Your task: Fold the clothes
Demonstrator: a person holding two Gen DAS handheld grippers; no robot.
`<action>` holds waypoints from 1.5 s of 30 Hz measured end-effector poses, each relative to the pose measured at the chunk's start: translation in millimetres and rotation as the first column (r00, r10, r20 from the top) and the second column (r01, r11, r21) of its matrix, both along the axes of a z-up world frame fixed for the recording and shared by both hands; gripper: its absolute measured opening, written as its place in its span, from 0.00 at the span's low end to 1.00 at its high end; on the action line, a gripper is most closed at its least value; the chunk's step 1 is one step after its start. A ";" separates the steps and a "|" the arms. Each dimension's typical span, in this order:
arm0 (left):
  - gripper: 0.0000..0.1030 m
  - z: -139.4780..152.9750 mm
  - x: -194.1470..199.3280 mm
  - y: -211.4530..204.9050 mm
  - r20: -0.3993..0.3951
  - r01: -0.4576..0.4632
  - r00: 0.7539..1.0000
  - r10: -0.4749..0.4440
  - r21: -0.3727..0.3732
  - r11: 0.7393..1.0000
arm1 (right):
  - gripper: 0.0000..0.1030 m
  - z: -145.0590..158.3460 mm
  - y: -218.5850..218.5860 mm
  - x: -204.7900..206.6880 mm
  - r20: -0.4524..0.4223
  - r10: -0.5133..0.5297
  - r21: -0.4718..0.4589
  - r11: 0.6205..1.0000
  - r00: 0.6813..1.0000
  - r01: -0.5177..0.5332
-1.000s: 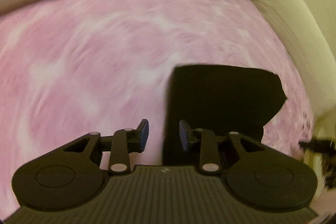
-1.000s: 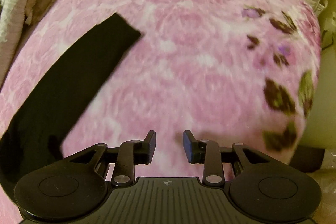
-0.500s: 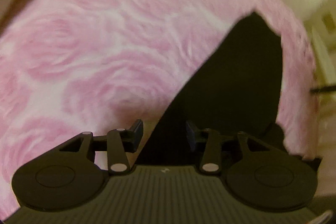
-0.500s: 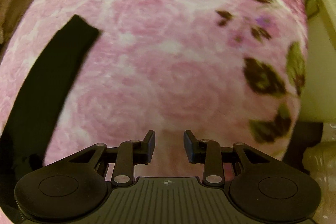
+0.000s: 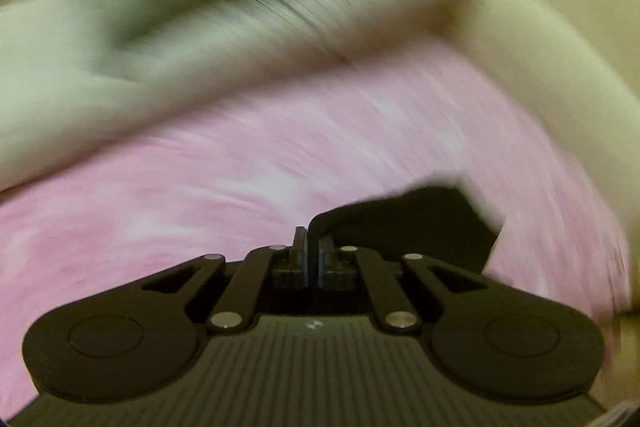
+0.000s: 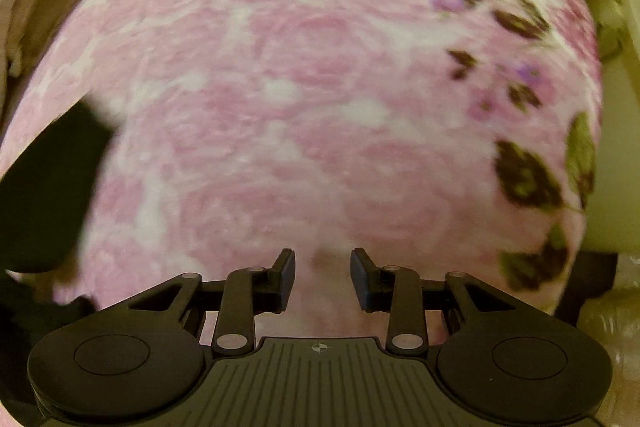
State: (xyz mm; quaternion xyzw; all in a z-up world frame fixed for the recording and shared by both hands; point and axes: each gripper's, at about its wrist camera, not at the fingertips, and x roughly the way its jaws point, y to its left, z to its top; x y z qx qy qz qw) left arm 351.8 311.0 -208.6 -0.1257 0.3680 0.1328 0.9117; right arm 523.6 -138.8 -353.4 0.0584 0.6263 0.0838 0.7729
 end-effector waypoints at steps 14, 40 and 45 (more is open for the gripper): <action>0.33 -9.4 -163.5 55.4 -0.354 -0.380 0.778 0.519 0.392 0.838 | 0.34 -8.5 157.5 -32.7 0.051 0.469 0.271 0.843 0.882 -0.464; 0.37 -123.0 -69.0 247.3 -0.276 -0.449 0.878 0.390 -0.195 0.872 | 0.38 24.9 81.5 -40.1 0.165 -0.064 0.110 0.993 0.984 0.046; 0.37 -160.9 -0.6 284.8 -0.273 -0.423 0.893 0.359 -0.232 0.876 | 0.39 40.9 56.8 -47.5 0.187 -0.106 0.015 0.994 0.977 0.105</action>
